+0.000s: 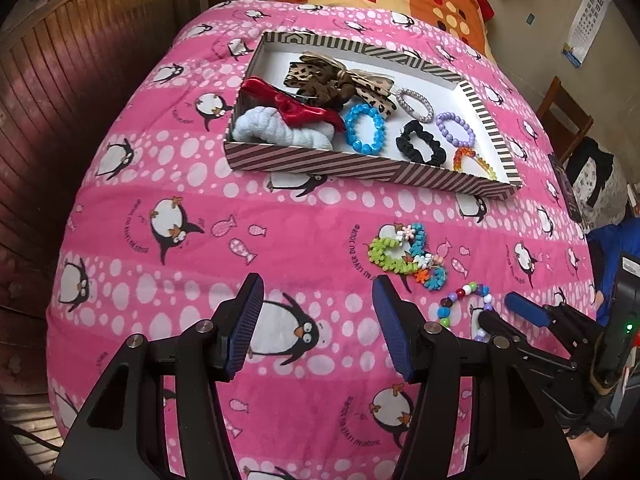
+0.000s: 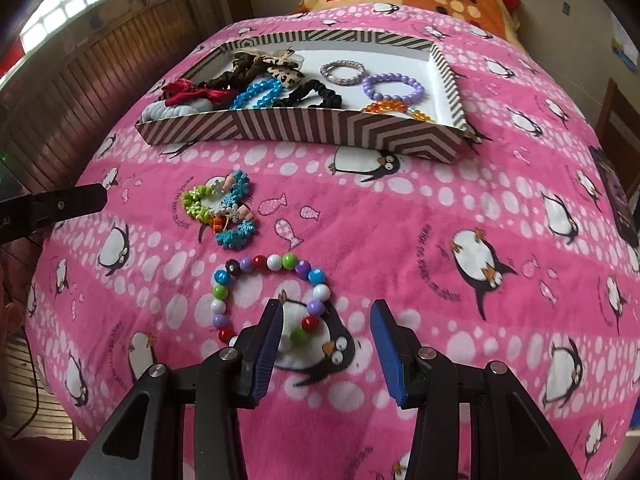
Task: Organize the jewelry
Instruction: 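Grasp the green flower bracelet with the left gripper while the right gripper grasps the multicolour bead bracelet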
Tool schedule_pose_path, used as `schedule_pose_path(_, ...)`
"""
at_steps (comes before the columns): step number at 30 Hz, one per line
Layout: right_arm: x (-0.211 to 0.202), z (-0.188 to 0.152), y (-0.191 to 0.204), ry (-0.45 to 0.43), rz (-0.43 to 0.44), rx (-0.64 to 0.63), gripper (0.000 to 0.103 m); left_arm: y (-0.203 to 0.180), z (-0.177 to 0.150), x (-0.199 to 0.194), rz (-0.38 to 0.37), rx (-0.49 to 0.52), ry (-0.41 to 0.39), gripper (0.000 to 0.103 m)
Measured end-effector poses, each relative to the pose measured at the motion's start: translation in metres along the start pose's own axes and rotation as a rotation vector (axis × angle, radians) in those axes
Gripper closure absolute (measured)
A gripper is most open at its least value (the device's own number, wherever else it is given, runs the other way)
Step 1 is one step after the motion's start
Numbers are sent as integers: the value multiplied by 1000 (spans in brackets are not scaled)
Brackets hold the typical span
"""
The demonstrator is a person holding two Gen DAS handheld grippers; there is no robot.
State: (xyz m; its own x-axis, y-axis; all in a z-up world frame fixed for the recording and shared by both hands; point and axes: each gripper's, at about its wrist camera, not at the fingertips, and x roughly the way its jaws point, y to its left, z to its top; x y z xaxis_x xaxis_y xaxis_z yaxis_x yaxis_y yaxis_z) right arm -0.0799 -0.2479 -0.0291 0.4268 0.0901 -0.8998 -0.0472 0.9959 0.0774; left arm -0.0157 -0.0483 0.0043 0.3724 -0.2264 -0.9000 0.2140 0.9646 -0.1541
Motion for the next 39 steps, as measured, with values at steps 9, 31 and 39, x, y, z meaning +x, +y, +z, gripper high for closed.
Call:
schedule_pose_path(9,13,6,-4,7,-24,-38,60,-20,11,23,-18,23,31,46)
schedule_pose_path(31,17,10,-8,19,18,-53,58,-28,22,71,-38,40,115,46)
schedule_pose_path(39,18,11,-2,-14,-7,-95,75,-39,24,75,-7,102,83,78)
